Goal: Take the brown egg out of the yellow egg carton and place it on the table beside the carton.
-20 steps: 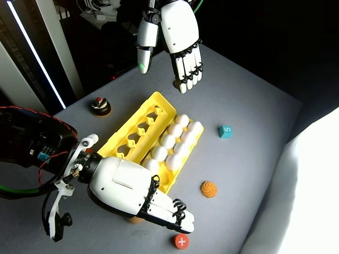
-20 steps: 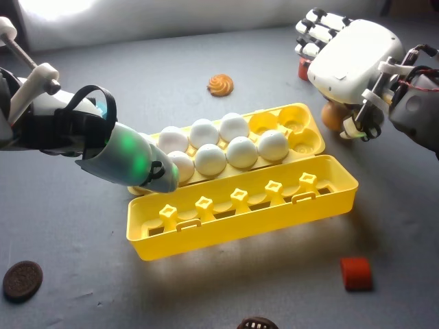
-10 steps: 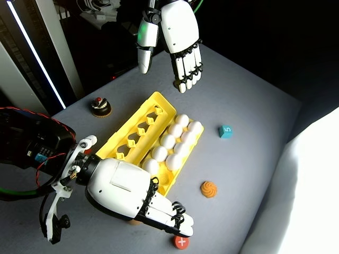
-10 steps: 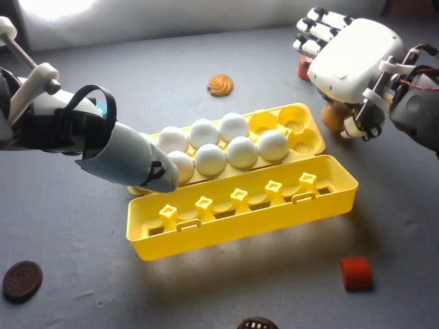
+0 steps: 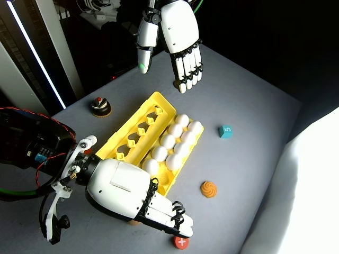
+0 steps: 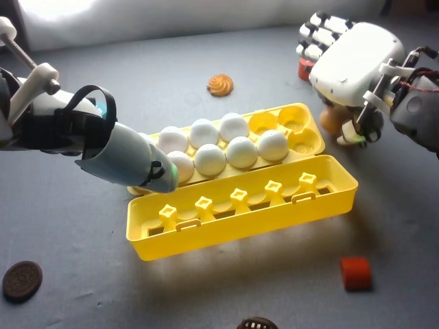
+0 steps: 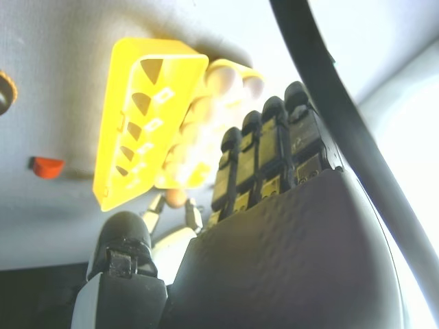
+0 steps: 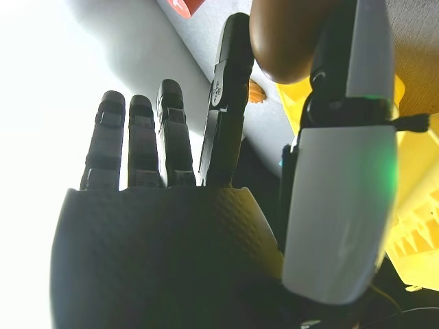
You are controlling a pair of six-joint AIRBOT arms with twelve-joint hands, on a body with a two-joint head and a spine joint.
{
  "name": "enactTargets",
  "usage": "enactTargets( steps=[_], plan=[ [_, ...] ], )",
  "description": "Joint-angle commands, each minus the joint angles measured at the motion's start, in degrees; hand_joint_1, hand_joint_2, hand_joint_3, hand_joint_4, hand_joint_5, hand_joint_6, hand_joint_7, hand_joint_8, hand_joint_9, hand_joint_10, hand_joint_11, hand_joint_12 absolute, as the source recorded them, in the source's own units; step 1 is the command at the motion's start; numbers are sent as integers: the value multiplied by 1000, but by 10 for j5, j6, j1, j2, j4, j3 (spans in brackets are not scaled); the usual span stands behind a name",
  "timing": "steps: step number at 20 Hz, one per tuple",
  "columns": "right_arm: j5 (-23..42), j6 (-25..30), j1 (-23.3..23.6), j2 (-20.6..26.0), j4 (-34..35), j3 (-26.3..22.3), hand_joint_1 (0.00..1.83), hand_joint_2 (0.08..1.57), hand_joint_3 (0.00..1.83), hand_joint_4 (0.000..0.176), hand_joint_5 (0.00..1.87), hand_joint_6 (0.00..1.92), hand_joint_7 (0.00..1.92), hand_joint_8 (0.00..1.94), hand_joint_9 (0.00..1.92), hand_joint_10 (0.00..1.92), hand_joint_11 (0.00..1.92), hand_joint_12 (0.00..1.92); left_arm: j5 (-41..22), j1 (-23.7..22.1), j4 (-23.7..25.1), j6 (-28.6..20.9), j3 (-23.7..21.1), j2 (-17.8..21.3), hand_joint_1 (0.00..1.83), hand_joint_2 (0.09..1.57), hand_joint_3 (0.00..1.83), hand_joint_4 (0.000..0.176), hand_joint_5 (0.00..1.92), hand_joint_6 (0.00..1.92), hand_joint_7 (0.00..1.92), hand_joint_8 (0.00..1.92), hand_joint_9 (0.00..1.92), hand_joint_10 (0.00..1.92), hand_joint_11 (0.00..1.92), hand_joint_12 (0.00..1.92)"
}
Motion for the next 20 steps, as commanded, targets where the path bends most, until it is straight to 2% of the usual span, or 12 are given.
enactTargets(
  steps=[1,3,4,5,6,12,14,15,16,17,20],
  plan=[
    [47,-5,2,4,-26,-1,992,818,0,41,1038,0,198,1,0,0,0,0,-11,-8,31,1,2,2,0,1182,0,0,82,2,82,1,64,2,0,107],
    [47,-5,3,4,-26,-1,976,813,0,47,1010,0,191,1,0,0,0,0,-11,-8,31,1,2,2,0,1181,0,0,103,0,101,0,78,0,0,153],
    [47,-5,3,4,-26,-1,975,808,0,37,981,0,202,5,0,0,0,0,-11,-8,31,1,2,2,0,1187,2,0,90,0,78,2,52,1,0,104],
    [47,-5,3,4,-26,-1,939,812,0,60,939,0,204,4,0,0,0,0,-11,-8,31,1,2,2,0,1192,1,0,123,2,110,0,75,1,0,139],
    [47,-5,3,4,-26,-1,945,818,1,50,930,0,188,0,0,0,0,0,-11,-8,31,1,2,2,0,1184,0,0,97,1,89,2,55,0,0,85],
    [51,-8,20,16,-26,-10,930,827,4,55,914,0,149,3,0,0,0,0,-10,-9,31,1,2,2,0,1180,0,0,81,1,81,3,57,4,7,65],
    [53,-8,32,35,-26,-28,940,814,0,50,921,4,150,2,0,0,0,0,-10,-9,31,1,2,2,0,1195,3,0,89,4,85,4,57,4,10,56],
    [55,-8,37,47,-26,-40,907,822,2,72,908,0,132,0,0,0,0,0,-10,-9,31,1,2,2,0,1184,0,0,83,1,81,2,55,2,2,57],
    [56,-9,40,63,-26,-55,927,818,0,59,907,1,131,1,0,0,0,0,-10,-9,31,1,2,2,0,1185,0,0,83,1,79,1,54,2,0,58],
    [58,-11,42,79,-26,-71,916,814,0,70,906,0,136,3,0,0,0,0,-10,-9,31,1,2,2,0,1193,2,0,91,4,83,3,55,2,2,61],
    [60,-19,39,151,-26,-143,925,806,0,65,917,5,139,5,0,0,0,0,-10,-9,31,1,3,2,0,1189,0,0,68,1,63,2,34,2,0,13]
  ],
)
